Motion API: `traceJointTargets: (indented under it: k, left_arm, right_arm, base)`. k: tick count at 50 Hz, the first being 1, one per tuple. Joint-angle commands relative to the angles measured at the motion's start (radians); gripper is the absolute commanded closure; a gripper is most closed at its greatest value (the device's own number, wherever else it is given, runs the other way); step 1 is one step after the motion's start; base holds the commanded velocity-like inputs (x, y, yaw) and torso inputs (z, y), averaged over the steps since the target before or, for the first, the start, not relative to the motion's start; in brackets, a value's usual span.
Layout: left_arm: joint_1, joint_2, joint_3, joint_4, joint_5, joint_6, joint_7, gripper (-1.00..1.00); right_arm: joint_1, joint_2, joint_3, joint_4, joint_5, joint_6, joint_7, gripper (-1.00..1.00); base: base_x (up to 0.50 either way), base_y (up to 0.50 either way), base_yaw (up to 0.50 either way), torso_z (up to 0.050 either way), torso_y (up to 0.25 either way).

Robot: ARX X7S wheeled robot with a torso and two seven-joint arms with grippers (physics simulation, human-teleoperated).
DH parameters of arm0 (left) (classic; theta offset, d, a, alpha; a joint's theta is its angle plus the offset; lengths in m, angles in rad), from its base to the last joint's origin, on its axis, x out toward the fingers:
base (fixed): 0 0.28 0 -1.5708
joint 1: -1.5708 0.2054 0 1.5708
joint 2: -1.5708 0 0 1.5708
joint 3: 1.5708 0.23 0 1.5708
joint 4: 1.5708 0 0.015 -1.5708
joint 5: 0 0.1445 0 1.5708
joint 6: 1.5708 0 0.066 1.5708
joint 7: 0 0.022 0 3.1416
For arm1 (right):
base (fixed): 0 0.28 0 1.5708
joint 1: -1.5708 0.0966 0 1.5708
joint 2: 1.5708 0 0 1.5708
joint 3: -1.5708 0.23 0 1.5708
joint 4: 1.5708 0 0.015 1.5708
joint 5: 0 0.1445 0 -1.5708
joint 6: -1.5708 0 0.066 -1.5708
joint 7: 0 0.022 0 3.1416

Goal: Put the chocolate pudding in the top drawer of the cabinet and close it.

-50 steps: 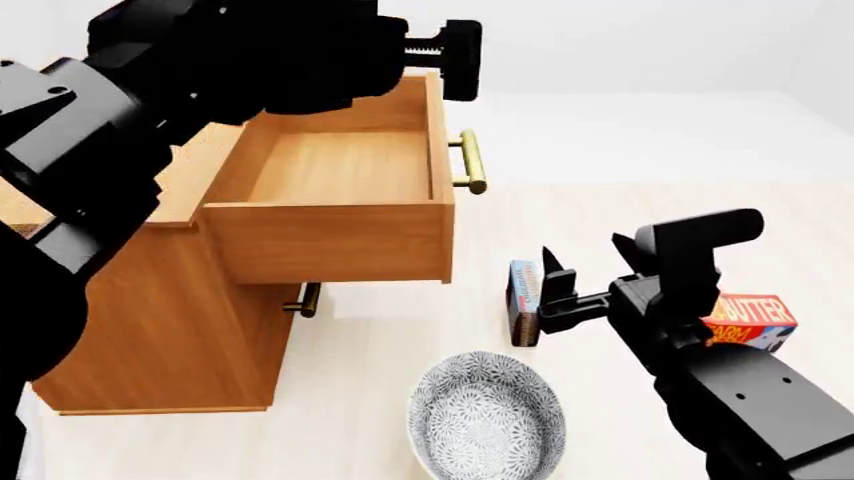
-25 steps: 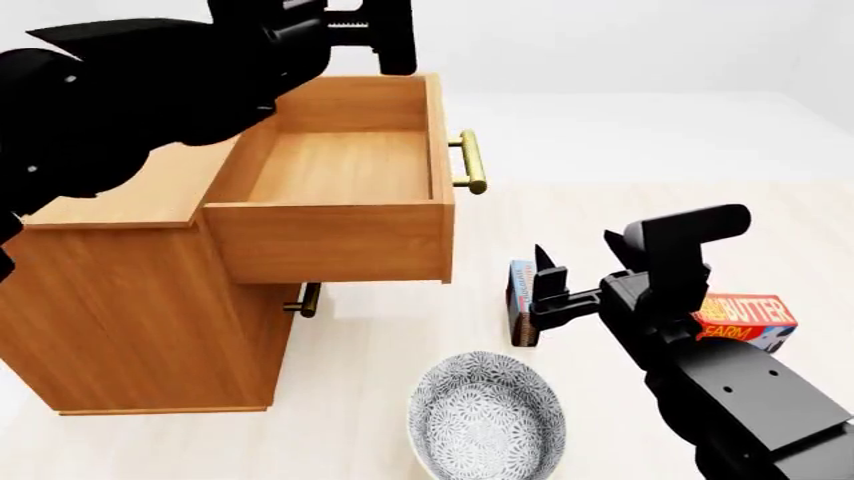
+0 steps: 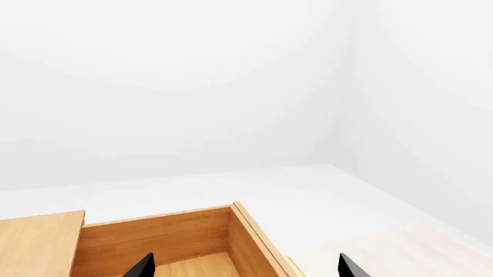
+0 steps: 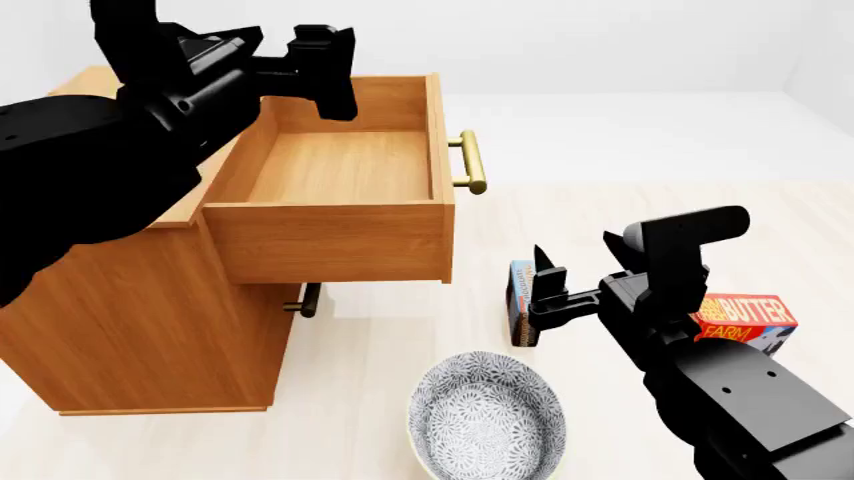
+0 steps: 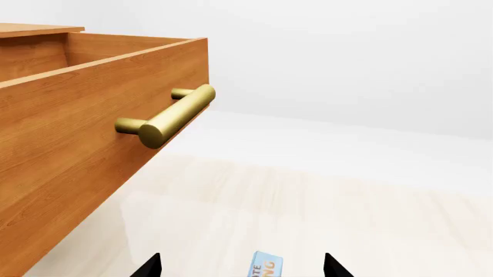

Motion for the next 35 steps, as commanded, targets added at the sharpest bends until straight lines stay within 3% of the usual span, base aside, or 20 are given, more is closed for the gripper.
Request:
traceJointTargets:
  k: [1,16,35]
  left_arm:
    - [0.061,-0.151,-0.017,0.201,0.040,0.076,-0.049,-1.00]
    - [0.117,-0.318,-0.038,0.411,0.093,0.160,-0.079,-1.00]
    - [0.342,-0.566,0.021,0.674,0.324,0.425,-0.116,-1.00]
  right_arm:
    - [-0.005,0.000,0.002,-0.004,0.006,-0.002,0.003,-1.00]
    - [-0.014,0.000,0.008,-0.001,0.010,-0.013,0.007,-1.00]
    - [-0.015,-0.002,0.011,0.019,0.009,-0.032,0.006,-1.00]
  base:
    - [0.00,0.00,0.00,0.000,0.000]
    - [0.00,0.00,0.00,0.000,0.000]
    - [0.00,0.00,0.00,0.000,0.000]
